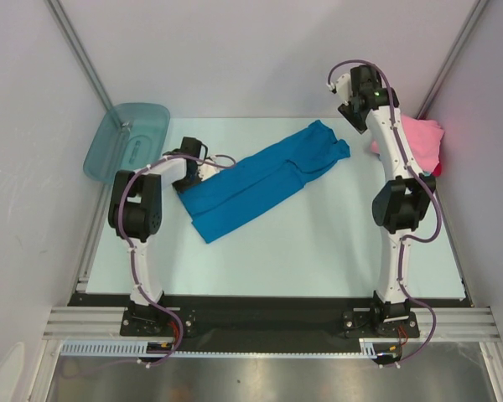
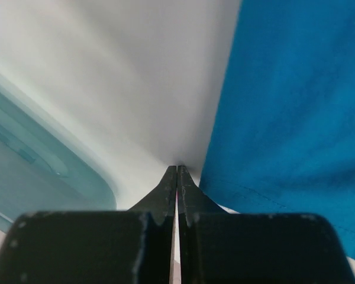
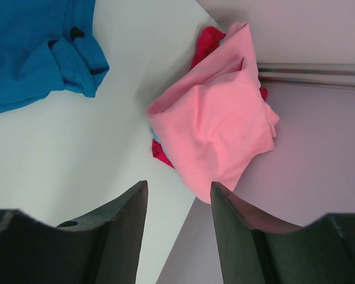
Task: Fold and stack the t-shirts
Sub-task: Fold the tshirt
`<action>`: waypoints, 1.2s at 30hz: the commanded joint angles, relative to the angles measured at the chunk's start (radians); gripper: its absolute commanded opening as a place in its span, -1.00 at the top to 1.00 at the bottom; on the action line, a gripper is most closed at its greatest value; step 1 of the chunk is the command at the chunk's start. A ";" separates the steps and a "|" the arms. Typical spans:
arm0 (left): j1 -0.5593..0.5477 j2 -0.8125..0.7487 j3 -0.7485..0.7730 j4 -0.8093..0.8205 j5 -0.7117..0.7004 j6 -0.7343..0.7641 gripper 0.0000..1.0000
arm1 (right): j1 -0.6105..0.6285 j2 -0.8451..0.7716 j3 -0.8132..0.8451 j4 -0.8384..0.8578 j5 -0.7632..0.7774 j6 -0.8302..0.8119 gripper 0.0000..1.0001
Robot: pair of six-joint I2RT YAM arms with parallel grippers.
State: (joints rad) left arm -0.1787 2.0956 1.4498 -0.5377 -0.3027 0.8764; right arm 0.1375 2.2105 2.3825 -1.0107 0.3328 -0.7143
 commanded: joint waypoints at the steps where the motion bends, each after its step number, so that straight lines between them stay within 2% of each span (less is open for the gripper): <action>1: -0.001 -0.063 -0.016 -0.025 0.073 0.038 0.99 | 0.017 0.006 0.052 0.032 0.020 -0.020 -0.04; 17: -0.007 -0.006 0.012 0.050 0.139 0.087 0.99 | 0.044 0.026 0.057 0.058 0.031 -0.024 -0.03; 23: -0.031 -0.029 -0.072 0.038 0.155 0.177 0.99 | 0.054 0.043 0.080 0.072 0.041 -0.048 -0.03; 36: -0.042 -0.094 -0.114 -0.149 0.261 0.308 0.99 | 0.065 0.051 0.076 0.078 0.008 -0.045 -0.02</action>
State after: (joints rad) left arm -0.2039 2.0315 1.3750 -0.5610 -0.1493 1.1324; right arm 0.1955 2.2665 2.4168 -0.9543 0.3531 -0.7601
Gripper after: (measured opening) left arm 0.006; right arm 0.512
